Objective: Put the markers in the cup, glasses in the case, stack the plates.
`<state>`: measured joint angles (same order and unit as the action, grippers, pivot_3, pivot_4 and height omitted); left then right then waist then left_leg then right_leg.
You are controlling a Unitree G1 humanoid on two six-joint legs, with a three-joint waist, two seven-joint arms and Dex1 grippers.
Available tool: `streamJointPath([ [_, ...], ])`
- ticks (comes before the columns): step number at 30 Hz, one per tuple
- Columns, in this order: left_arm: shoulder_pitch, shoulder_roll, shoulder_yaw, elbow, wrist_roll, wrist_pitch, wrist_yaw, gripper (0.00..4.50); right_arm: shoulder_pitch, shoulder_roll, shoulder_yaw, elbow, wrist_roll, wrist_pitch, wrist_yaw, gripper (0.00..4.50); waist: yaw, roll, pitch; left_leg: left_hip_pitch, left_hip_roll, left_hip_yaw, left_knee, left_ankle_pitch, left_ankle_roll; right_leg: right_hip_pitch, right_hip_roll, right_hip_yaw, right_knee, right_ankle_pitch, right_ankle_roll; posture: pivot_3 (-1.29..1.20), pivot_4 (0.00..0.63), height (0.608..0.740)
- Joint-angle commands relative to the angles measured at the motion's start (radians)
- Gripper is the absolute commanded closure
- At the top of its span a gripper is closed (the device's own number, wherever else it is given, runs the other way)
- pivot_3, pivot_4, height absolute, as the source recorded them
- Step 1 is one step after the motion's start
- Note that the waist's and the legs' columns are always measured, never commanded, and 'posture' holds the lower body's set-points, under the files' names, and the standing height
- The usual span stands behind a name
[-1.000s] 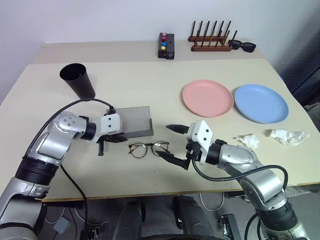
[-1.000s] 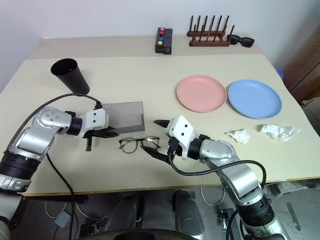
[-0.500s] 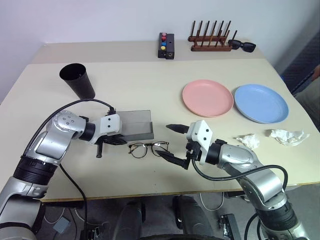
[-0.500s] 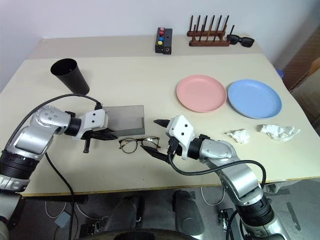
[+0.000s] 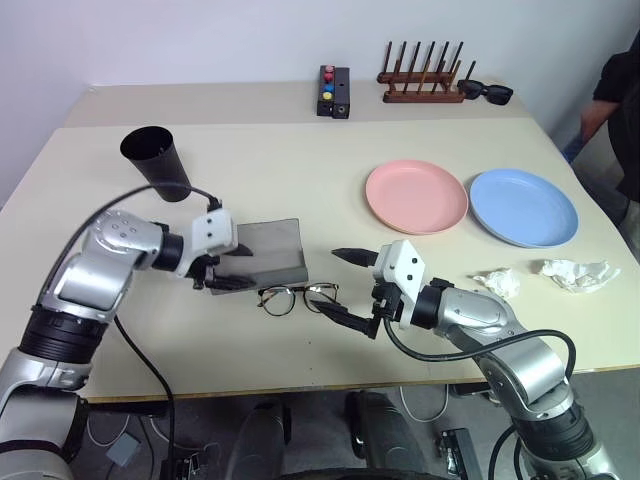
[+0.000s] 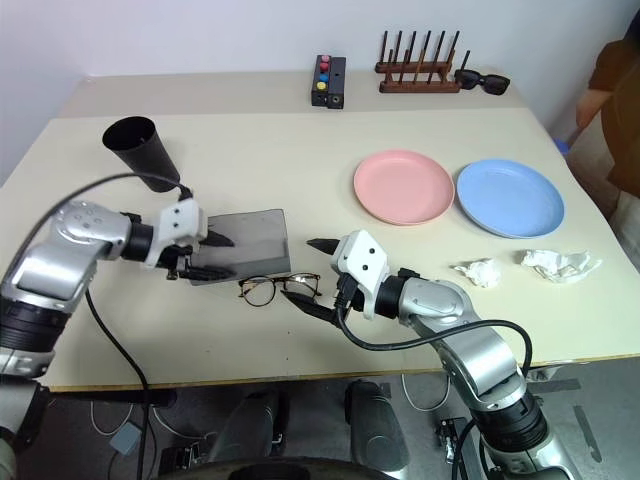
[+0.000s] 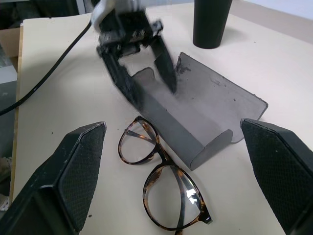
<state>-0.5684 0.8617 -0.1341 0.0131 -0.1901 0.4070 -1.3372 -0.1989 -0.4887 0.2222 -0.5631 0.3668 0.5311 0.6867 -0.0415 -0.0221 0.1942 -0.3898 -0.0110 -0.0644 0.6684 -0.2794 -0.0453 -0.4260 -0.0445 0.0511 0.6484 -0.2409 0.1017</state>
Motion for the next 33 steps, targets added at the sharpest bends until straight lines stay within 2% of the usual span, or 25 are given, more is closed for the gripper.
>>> streamJointPath([
  [1,-0.033,0.025,0.051,-0.056,-0.058,0.030,-0.014,1.58,-0.010,0.000,-0.008,-0.026,0.006,-0.013,0.003,0.00,0.000,0.000,0.000,0.000,0.000,0.000,0.000,0.000,0.000,0.000,0.000,0.000,0.000,0.000,0.000,0.00,0.150,0.735],
  [6,-0.025,0.035,-0.009,-0.162,-0.036,0.021,-0.032,1.58,-0.017,-0.028,0.016,-0.006,-0.051,-0.036,0.010,0.00,0.000,0.000,0.000,0.000,0.000,0.000,0.000,0.000,0.000,0.000,0.000,0.000,0.000,0.000,0.000,0.00,0.150,0.735],
  [13,-0.011,-0.019,-0.128,-0.294,0.004,0.042,0.017,1.58,-0.020,-0.037,0.017,-0.004,-0.067,-0.043,0.014,0.00,0.001,0.000,0.000,0.000,0.000,0.000,0.000,0.000,0.000,0.000,0.000,0.000,0.000,0.000,0.000,0.00,0.150,0.735],
  [20,-0.060,-0.029,-0.066,-0.129,0.033,-0.013,0.100,1.58,-0.095,-0.123,0.104,0.001,-0.198,-0.026,0.045,0.00,-0.003,0.000,0.000,0.000,-0.001,0.000,0.000,0.000,0.000,0.000,0.001,0.000,0.000,0.000,0.000,0.00,0.150,0.735],
  [25,-0.040,0.038,0.034,0.005,0.013,-0.128,0.092,1.58,-0.183,-0.123,0.186,0.027,-0.248,-0.003,0.091,0.00,-0.002,0.000,0.000,0.000,0.000,0.000,0.000,0.000,0.000,-0.001,0.002,0.000,0.000,0.000,-0.001,0.00,0.150,0.735],
  [29,0.012,0.069,0.077,-0.001,-0.018,-0.157,0.067,1.58,-0.218,-0.091,0.211,0.055,-0.254,0.016,0.096,0.00,0.000,0.000,0.000,0.000,0.000,0.001,-0.001,0.000,0.000,-0.001,0.000,0.000,-0.001,0.000,-0.001,0.00,0.150,0.735],
  [33,0.055,0.060,0.059,-0.128,-0.069,-0.101,0.038,1.58,-0.222,-0.079,0.204,0.069,-0.248,0.019,0.102,0.00,0.008,0.000,0.000,-0.001,0.000,0.000,0.000,0.000,0.000,-0.001,-0.001,0.000,-0.001,0.000,0.000,0.00,0.150,0.735],
])
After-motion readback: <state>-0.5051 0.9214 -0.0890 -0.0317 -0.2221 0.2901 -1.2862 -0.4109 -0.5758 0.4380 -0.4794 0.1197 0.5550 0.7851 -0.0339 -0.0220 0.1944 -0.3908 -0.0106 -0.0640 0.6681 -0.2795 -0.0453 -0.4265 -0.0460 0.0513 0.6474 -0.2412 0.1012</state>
